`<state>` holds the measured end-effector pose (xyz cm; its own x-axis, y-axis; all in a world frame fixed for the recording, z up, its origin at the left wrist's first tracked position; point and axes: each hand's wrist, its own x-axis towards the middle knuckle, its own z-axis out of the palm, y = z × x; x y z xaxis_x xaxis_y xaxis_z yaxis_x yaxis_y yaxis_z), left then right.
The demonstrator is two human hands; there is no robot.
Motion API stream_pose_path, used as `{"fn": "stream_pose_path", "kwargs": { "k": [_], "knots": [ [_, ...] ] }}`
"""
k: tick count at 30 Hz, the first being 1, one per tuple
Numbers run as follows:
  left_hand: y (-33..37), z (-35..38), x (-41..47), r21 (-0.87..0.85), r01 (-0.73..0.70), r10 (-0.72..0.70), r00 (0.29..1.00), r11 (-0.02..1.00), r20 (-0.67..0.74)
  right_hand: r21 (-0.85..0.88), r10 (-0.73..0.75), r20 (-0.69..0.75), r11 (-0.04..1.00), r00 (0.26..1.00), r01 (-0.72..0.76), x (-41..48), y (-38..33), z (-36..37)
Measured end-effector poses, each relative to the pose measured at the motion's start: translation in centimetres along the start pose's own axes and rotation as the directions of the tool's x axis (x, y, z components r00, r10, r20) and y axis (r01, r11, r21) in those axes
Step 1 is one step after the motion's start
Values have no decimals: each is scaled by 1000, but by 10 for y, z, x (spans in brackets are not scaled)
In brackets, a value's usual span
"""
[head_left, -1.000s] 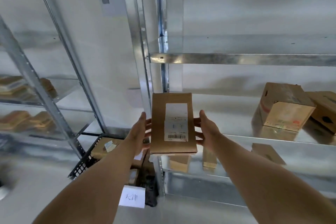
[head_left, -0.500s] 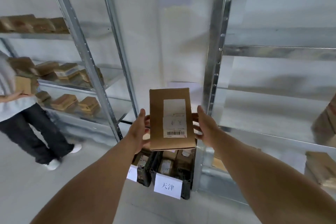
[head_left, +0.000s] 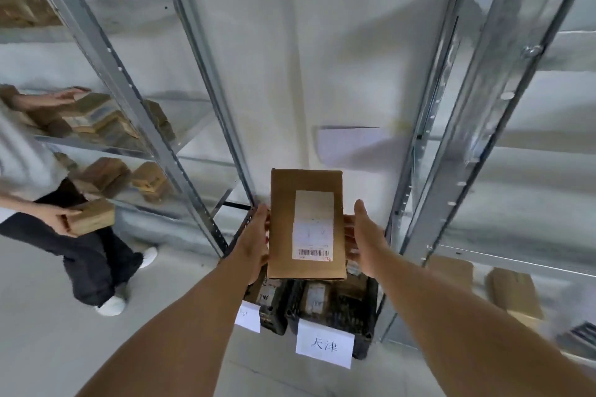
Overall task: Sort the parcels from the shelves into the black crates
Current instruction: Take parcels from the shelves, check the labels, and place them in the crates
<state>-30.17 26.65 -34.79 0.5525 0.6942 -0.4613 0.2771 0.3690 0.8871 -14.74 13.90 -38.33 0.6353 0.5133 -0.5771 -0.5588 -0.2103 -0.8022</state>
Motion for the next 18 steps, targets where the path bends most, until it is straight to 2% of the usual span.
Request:
{"fn": "stream_pose_path", "kwargs": {
  "k": [7,11,18],
  "knots": [
    [-44,16,101,26,226,-227,973,974,52,-6,192,-170,981,967,-196,94,38,-2],
    [-84,20,159,38,406,-407,912,913,45,-10,274,-225,959,935,-283,142,85,-5],
    [-218,32,289,190,532,-557,822,825,115,-65,289,-414,937,863,-345,251,194,-20]
  ]
}}
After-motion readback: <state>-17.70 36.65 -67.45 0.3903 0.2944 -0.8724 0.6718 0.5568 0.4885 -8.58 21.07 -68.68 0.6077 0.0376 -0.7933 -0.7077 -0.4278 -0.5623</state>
